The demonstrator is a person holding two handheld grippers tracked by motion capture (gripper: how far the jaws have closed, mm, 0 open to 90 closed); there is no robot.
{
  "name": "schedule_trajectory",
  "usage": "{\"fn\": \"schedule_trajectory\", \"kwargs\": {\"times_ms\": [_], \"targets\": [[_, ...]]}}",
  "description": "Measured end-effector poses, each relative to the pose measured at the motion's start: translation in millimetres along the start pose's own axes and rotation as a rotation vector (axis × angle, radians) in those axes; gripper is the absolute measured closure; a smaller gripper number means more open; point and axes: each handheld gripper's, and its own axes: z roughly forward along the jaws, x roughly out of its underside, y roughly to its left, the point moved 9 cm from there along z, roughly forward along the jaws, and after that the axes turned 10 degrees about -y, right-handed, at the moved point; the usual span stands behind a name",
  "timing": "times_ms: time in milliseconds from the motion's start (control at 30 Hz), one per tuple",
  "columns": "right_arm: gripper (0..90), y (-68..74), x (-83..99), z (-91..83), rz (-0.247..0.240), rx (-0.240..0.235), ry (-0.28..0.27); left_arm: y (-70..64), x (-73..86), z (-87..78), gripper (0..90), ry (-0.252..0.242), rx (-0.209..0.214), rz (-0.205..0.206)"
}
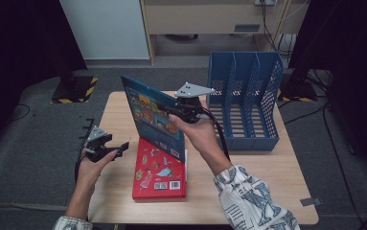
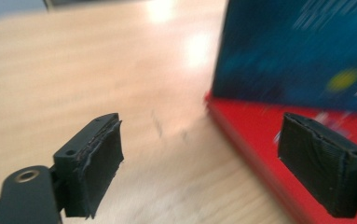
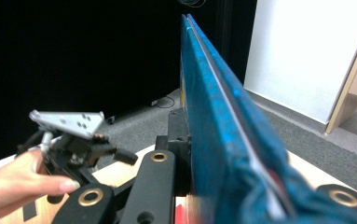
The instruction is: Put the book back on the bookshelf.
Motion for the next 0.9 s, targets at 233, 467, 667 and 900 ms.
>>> {"fn": "schedule_trajectory", "kwargs": {"times_ms": [233,467,667,900], "targets": [[82.1,-7.3,-6.7,-2.5,0.023,0.022,-0.016,12.8,30.6,5.0,11.2,0.093,-0.023,-0.042],[82.1,-13.2,-12.1,-8.0,0.036,0.047,-0.023,18.2,45.3,3.7,10.2,0.142,-0.038,0.002],[82.1,-17.7,-16.1,-11.9,0.040,0.059,-0.019,22.2,51.1,4.0,9.8,0.180,-0.068,0.017],[82.1,-19.4,-22.9,-13.7,0.034,0.072,-0.021,26.5,61.0,3.6,9.7,0.233,-0.092,0.020]]}}
